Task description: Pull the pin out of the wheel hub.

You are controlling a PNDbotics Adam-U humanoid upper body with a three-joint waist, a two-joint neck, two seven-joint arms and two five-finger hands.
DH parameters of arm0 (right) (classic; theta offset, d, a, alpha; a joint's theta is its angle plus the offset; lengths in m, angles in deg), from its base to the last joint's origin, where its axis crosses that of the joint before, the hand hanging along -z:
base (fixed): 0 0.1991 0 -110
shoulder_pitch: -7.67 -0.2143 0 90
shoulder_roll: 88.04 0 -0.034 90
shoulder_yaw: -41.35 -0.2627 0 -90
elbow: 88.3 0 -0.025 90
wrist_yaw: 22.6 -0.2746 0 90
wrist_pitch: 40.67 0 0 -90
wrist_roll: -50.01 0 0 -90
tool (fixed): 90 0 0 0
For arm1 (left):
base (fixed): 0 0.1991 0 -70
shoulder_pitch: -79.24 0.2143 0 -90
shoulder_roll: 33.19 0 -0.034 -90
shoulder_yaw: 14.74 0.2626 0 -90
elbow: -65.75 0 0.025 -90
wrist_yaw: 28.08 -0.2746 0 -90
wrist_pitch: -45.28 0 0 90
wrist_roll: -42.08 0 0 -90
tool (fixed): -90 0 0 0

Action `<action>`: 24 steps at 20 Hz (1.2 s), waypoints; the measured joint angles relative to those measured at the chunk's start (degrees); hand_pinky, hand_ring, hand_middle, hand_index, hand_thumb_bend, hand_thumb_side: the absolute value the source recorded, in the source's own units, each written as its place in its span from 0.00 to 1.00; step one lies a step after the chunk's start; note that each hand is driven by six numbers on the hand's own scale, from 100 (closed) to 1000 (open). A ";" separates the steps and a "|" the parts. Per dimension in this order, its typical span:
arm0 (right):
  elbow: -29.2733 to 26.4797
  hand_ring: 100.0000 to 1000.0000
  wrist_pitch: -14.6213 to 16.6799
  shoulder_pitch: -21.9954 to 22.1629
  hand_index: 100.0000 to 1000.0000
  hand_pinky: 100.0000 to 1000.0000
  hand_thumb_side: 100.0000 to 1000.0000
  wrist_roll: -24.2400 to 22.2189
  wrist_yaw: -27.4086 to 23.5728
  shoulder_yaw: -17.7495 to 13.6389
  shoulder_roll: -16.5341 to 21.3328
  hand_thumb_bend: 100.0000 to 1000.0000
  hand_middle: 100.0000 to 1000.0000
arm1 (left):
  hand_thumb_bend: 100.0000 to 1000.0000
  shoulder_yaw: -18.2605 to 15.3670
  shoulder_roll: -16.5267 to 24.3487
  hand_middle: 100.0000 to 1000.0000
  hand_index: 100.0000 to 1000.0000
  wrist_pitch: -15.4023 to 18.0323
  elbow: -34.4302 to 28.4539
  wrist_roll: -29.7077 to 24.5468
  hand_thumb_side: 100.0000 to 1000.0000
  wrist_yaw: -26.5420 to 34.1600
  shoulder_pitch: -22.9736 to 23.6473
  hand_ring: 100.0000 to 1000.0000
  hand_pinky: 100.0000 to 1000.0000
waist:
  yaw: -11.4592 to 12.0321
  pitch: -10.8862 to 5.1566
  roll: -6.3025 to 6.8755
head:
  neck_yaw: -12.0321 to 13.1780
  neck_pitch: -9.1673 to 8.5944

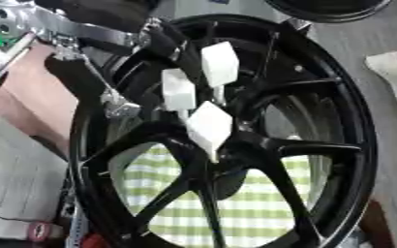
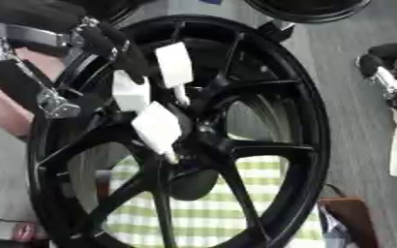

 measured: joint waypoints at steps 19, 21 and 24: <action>0.32 0.79 -0.02 0.10 0.63 0.90 0.20 -0.04 -0.35 -0.20 -0.15 0.25 0.56 | 0.04 -7.38 0.01 0.80 0.89 -2.70 -2.36 -1.14 0.29 -0.35 -0.50 0.80 0.88 | 1.04 0.00 -0.14 | -0.51 0.01; 0.32 0.79 -0.02 0.10 0.63 0.90 0.20 -0.04 -0.36 -0.20 -0.25 0.25 0.56 | 0.04 -7.38 0.01 0.80 0.89 -2.70 -2.36 -1.14 0.29 -0.34 -0.50 0.80 0.88 | 1.04 0.00 -0.14 | -0.51 0.01; 0.32 0.79 -0.02 0.09 0.63 0.90 0.20 -0.04 -0.36 -0.20 -0.41 0.25 0.56 | 0.31 -7.31 0.11 0.77 0.89 -3.00 -2.04 -1.16 0.65 -0.48 -0.47 0.79 0.87 | 0.91 0.00 -0.13 | -0.51 0.01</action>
